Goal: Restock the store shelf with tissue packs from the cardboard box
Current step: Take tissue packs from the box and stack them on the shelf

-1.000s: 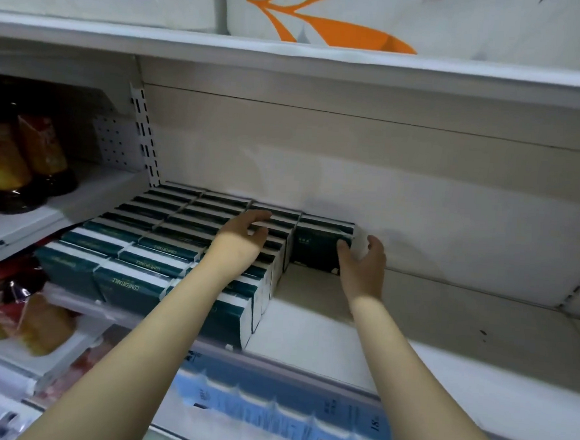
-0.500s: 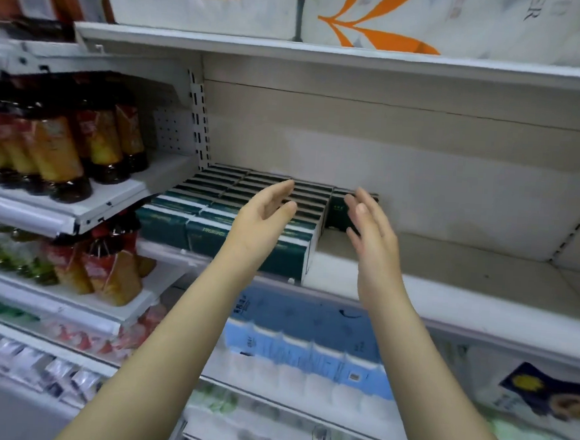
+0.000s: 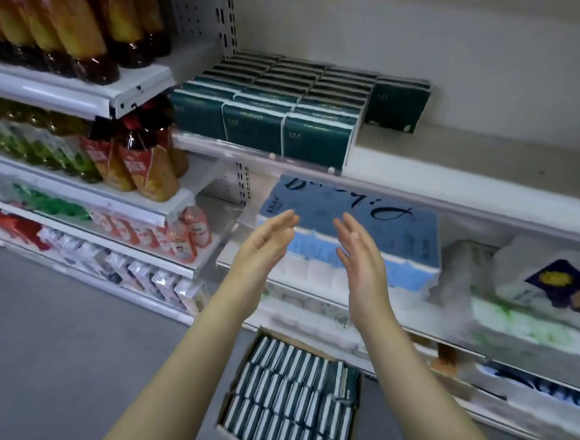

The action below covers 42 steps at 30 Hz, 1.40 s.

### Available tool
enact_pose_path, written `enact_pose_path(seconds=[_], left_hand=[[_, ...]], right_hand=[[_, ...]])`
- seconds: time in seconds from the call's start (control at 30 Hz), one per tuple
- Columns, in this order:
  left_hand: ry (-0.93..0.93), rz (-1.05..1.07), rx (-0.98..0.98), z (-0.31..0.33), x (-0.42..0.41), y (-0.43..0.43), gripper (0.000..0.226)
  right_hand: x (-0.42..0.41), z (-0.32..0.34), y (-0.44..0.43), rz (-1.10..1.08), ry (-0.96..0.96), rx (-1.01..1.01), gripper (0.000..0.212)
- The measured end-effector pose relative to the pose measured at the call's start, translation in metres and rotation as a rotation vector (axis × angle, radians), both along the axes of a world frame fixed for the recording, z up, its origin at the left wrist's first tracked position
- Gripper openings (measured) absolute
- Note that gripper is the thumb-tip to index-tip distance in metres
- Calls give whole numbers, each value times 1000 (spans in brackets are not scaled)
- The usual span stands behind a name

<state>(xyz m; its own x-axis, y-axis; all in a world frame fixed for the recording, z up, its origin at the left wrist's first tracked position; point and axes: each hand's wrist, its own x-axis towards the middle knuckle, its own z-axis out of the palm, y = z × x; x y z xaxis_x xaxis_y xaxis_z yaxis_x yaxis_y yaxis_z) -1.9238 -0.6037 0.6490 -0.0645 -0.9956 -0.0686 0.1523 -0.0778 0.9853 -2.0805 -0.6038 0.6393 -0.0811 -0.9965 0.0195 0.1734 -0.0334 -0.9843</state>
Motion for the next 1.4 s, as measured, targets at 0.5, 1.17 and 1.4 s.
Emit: enact_pose_path(seconds=[0.5, 1.17, 1.4], left_hand=[[-88, 97, 644, -202, -24, 50, 35], [154, 338, 1174, -576, -88, 87, 23], [134, 300, 1214, -624, -90, 90, 25]], right_hand=[[-60, -205, 32, 194, 147, 659, 69], [-96, -598, 19, 332, 959, 839, 37], [-116, -676, 7, 381, 1080, 895, 41]])
